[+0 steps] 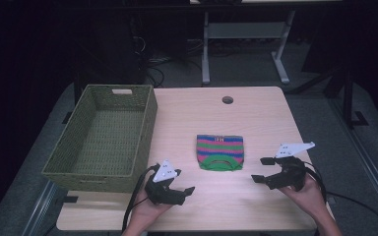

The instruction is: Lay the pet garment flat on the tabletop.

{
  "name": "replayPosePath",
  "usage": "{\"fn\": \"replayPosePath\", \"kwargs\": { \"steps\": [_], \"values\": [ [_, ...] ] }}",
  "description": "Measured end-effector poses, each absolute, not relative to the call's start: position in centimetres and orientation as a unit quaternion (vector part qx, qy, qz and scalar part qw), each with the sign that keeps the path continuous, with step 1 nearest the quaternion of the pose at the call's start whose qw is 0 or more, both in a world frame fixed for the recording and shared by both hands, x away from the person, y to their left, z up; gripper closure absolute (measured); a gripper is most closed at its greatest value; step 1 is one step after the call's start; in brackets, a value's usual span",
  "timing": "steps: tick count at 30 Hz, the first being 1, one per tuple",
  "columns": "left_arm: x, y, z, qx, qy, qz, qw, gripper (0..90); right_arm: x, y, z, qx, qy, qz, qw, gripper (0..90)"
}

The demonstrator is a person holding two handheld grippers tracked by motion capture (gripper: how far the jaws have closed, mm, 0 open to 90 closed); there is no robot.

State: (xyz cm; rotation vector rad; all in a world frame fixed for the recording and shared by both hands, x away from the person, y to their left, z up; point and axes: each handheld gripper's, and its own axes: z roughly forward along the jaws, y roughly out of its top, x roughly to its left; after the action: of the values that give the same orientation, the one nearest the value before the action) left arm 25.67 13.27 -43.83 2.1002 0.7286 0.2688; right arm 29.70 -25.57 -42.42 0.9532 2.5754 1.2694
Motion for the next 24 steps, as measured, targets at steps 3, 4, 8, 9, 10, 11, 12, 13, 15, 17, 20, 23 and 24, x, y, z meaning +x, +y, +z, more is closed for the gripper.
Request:
{"fn": "replayPosePath", "kwargs": {
  "steps": [3, 4, 8, 9, 10, 11, 12, 13, 15, 17, 20, 23, 24],
  "values": [
    [25.7, 13.3, -43.8, 0.845, 0.291, 0.108, 0.436, 24.7, 30.2, -25.0, -42.2, 0.312, 0.853, 0.415, 0.051, 21.9],
    [25.7, 13.2, -43.8, 0.845, 0.291, 0.109, 0.435, 24.7, 30.3, -24.8, -42.2, 0.309, 0.855, 0.413, 0.052, 22.0],
    [25.8, 13.0, -43.7, 0.843, 0.291, 0.107, 0.439, 24.8, 30.9, -24.4, -42.0, 0.306, 0.858, 0.410, 0.049, 22.1],
    [25.8, 13.0, -43.8, 0.844, 0.290, 0.107, 0.439, 24.8, 31.1, -24.2, -41.8, 0.306, 0.858, 0.411, 0.050, 22.1],
    [25.8, 13.0, -43.8, 0.844, 0.290, 0.107, 0.439, 24.7, 31.1, -24.2, -41.8, 0.306, 0.858, 0.411, 0.050, 22.1],
    [25.8, 13.0, -43.8, 0.844, 0.289, 0.106, 0.439, 24.7, 31.2, -24.1, -41.7, 0.305, 0.858, 0.410, 0.049, 22.1],
    [25.9, 13.0, -43.9, 0.845, 0.289, 0.104, 0.437, 24.8, 31.4, -24.0, -41.5, 0.304, 0.858, 0.410, 0.048, 22.1],
    [25.9, 13.0, -43.9, 0.845, 0.290, 0.104, 0.437, 24.7, 31.5, -23.9, -41.4, 0.303, 0.858, 0.412, 0.050, 22.3],
    [25.8, 13.0, -43.8, 0.844, 0.290, 0.105, 0.439, 24.8, 31.9, -23.6, -41.3, 0.302, 0.860, 0.408, 0.048, 22.2],
    [25.8, 13.0, -43.8, 0.845, 0.291, 0.110, 0.435, 24.8, 32.3, -23.3, -41.2, 0.299, 0.861, 0.409, 0.049, 22.3],
    [25.8, 13.2, -43.8, 0.845, 0.293, 0.108, 0.433, 24.8, 33.0, -22.7, -41.1, 0.297, 0.860, 0.411, 0.047, 22.5],
    [25.8, 13.2, -43.8, 0.843, 0.295, 0.109, 0.437, 24.8, 33.5, -22.0, -41.3, 0.299, 0.863, 0.406, 0.041, 22.8],
    [25.8, 13.2, -43.7, 0.843, 0.295, 0.110, 0.437, 24.8, 33.7, -21.8, -41.4, 0.298, 0.864, 0.404, 0.043, 22.9]
  ]
}}
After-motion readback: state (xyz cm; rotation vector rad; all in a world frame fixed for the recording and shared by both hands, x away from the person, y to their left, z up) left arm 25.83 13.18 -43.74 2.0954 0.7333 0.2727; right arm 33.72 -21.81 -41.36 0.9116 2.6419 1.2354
